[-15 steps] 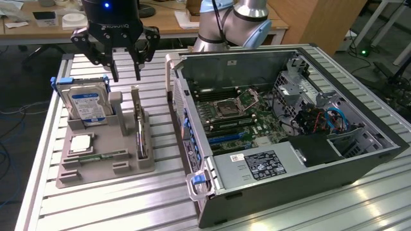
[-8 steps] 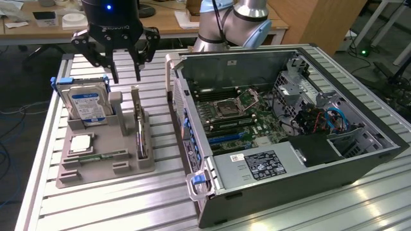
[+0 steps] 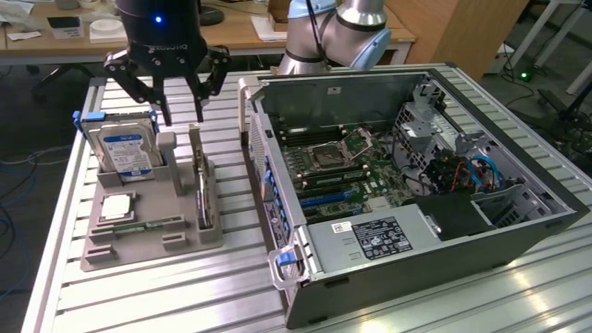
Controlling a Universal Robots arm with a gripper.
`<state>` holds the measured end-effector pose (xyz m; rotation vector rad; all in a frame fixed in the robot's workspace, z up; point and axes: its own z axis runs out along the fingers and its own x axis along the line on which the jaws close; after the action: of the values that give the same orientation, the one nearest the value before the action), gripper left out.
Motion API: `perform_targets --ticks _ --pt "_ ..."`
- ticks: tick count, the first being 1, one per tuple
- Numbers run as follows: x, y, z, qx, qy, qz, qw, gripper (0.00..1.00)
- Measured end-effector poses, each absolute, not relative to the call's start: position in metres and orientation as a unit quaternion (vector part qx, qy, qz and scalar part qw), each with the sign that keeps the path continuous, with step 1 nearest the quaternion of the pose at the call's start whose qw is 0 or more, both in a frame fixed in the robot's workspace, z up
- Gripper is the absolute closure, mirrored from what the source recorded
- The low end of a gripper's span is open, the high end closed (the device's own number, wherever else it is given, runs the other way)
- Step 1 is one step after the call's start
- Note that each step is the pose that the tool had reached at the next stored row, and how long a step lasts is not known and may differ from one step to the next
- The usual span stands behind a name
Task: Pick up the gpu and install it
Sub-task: 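Pick up the gpu and move the gpu toward the slot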
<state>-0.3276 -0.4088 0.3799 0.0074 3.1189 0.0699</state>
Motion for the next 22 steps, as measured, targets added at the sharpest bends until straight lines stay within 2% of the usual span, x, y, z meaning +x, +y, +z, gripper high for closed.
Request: perform_targets --ticks 5,6,22 --pt "-0.328 -0.411 0.377 0.002 1.0 0.022 0.011 0.52" --pt "-0.328 -0.411 0.376 0.002 1.0 0.022 0.011 0.45" --pt "-0.328 -0.415 0.361 0.002 1.0 0.022 0.011 0.45"
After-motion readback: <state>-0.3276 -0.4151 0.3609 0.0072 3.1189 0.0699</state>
